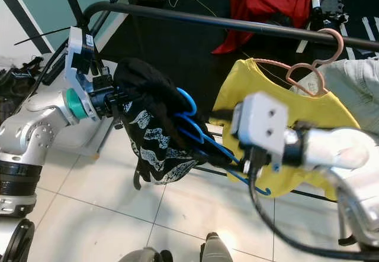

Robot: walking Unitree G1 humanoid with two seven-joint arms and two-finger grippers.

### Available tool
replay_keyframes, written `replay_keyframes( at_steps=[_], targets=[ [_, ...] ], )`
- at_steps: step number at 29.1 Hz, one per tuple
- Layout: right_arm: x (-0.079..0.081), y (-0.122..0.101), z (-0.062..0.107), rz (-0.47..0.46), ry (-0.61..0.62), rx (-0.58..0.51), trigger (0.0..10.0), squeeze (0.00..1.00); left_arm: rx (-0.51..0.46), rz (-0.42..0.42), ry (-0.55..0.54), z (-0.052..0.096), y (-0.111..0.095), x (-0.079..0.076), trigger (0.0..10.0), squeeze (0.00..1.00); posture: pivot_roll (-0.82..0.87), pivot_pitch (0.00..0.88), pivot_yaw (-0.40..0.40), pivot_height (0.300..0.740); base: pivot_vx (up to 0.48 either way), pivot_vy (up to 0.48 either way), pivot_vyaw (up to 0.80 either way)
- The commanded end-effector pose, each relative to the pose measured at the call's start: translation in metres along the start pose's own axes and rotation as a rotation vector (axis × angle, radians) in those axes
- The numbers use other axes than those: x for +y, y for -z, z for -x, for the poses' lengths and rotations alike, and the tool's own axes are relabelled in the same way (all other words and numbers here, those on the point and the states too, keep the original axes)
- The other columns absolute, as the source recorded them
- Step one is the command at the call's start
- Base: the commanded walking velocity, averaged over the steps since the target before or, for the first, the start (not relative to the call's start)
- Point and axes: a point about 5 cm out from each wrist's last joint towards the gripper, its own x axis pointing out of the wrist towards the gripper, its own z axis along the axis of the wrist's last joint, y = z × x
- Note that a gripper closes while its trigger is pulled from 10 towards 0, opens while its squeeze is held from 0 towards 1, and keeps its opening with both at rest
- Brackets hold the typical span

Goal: Hang hanger

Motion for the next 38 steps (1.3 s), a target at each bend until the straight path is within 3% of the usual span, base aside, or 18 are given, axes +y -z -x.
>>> replay_keyframes(
  at_steps=[1, 6, 14, 15, 16, 19, 20, 28, 29, 31, 32, 33, 38],
  targets=[
    [-0.003, -0.002, 0.004, 0.012, 0.015, 0.008, 10.0, 0.0, -0.019, -0.036, 0.011, -0.001, -0.008, 0.0, 0.0, 0.0, -0.19, 0.062, 0.165, 0.74, 0.0, 0.0, 0.0],
    [-0.007, -0.007, 0.011, 0.021, 0.04, 0.019, 10.0, 0.0, -0.018, -0.034, 0.008, -0.001, -0.007, 0.0, 0.0, 0.0, -0.19, 0.062, 0.165, 0.74, 0.0, 0.0, 0.0],
    [0.0, 0.002, 0.005, -0.031, 0.035, 0.019, 10.0, 0.0, -0.018, -0.033, 0.01, -0.001, -0.006, 0.001, 0.0, 0.0, -0.19, 0.061, 0.169, 0.74, 0.0, 0.0, 0.0],
    [0.002, 0.008, 0.001, -0.068, 0.046, 0.009, 10.0, 0.14, -0.019, -0.033, 0.01, -0.002, -0.007, 0.001, 0.0, 0.0, -0.19, 0.06, 0.171, 0.74, 0.0, 0.0, 0.0],
    [0.005, 0.016, -0.005, -0.102, 0.053, 0.005, 10.0, 1.0, -0.021, -0.034, 0.012, -0.003, -0.007, 0.001, 0.0, 0.0, -0.19, 0.061, 0.172, 0.74, 0.0, 0.0, 0.0],
    [0.008, 0.025, -0.012, -0.134, 0.058, 0.006, 10.0, 1.0, -0.025, -0.035, 0.015, -0.004, -0.008, 0.001, 0.0, 0.0, -0.19, 0.06, 0.176, 0.74, 0.0, 0.0, 0.0],
    [0.007, 0.037, -0.022, -0.15, 0.078, 0.015, 10.0, 0.0, -0.031, -0.038, 0.024, -0.006, -0.01, 0.001, 0.0, 0.0, -0.18, 0.059, 0.175, 0.74, 0.0, 0.0, 0.0],
    [-0.002, 0.059, -0.043, -0.129, 0.142, 0.062, 10.0, 0.0, -0.043, -0.047, 0.046, -0.006, -0.015, -0.002, 0.0, 0.0, -0.17, 0.054, 0.163, 0.74, 0.0, 0.0, 0.0],
    [-0.003, 0.062, -0.045, -0.133, 0.143, 0.068, 8.9, 0.0, -0.044, -0.05, 0.047, -0.005, -0.016, -0.002, 0.0, 0.0, -0.16, 0.054, 0.157, 0.74, 0.0, 0.0, 0.0],
    [-0.003, 0.062, -0.045, -0.133, 0.143, 0.068, 8.9, 0.0, -0.044, -0.05, 0.047, -0.005, -0.016, -0.002, 0.0, 0.0, -0.16, 0.054, 0.157, 0.74, 0.0, 0.0, 0.0],
    [-0.002, 0.066, -0.049, -0.146, 0.128, 0.067, 1.5, 0.0, -0.045, -0.052, 0.043, -0.003, -0.016, -0.003, 0.0, 0.0, -0.16, 0.054, 0.151, 0.74, 0.0, 0.0, 0.0],
    [0.0, 0.067, -0.052, -0.161, 0.112, 0.055, 0.0, 0.0, -0.045, -0.052, 0.038, -0.003, -0.016, -0.003, 0.0, 0.0, -0.15, 0.055, 0.146, 0.74, 0.0, 0.0, 0.0],
    [0.003, 0.066, -0.058, -0.186, 0.079, 0.007, 0.0, 0.0, -0.045, -0.047, 0.025, -0.002, -0.013, -0.003, 0.0, 0.0, -0.15, 0.056, 0.136, 0.74, 0.0, 0.0, 0.0]
  ],
)
